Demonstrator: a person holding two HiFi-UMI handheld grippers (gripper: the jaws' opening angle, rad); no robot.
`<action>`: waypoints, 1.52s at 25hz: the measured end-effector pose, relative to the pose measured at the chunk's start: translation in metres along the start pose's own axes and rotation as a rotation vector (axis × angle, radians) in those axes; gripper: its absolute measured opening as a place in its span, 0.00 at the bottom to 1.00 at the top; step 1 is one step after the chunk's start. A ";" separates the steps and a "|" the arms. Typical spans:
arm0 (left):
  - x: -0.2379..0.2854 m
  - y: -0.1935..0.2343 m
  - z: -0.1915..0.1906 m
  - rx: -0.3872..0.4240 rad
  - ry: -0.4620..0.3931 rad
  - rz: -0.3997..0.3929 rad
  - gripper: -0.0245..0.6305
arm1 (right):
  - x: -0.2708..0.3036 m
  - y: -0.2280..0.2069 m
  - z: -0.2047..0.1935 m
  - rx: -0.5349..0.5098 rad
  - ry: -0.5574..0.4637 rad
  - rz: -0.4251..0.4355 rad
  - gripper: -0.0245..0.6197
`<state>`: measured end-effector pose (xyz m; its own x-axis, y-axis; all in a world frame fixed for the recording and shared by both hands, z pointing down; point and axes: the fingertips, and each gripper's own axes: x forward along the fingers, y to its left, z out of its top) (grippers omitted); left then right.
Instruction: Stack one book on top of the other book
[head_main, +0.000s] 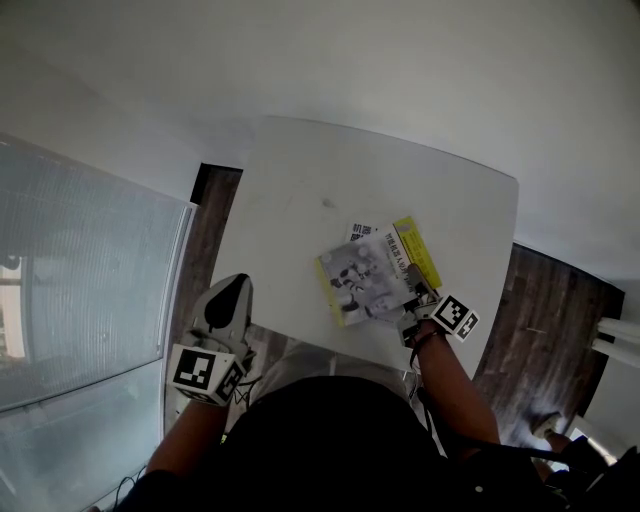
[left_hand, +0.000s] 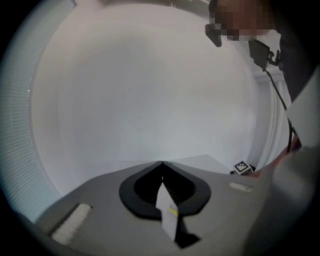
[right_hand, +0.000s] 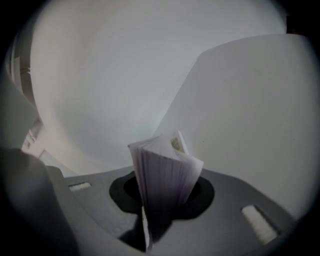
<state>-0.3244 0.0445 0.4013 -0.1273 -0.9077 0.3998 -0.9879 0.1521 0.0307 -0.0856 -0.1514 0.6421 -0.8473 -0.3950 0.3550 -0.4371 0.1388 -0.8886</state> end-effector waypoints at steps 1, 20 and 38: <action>-0.001 0.000 0.000 -0.001 0.000 0.001 0.04 | -0.001 -0.001 0.000 0.004 0.000 0.000 0.17; 0.000 -0.030 -0.002 0.007 -0.013 -0.043 0.04 | -0.031 -0.024 0.022 -0.046 -0.033 -0.051 0.45; 0.030 -0.060 0.016 0.038 -0.075 -0.206 0.04 | -0.097 -0.020 0.051 -0.027 -0.245 -0.060 0.45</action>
<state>-0.2699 0.0017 0.3970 0.0725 -0.9448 0.3195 -0.9962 -0.0531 0.0691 0.0211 -0.1616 0.6109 -0.7226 -0.6111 0.3232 -0.4951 0.1311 -0.8589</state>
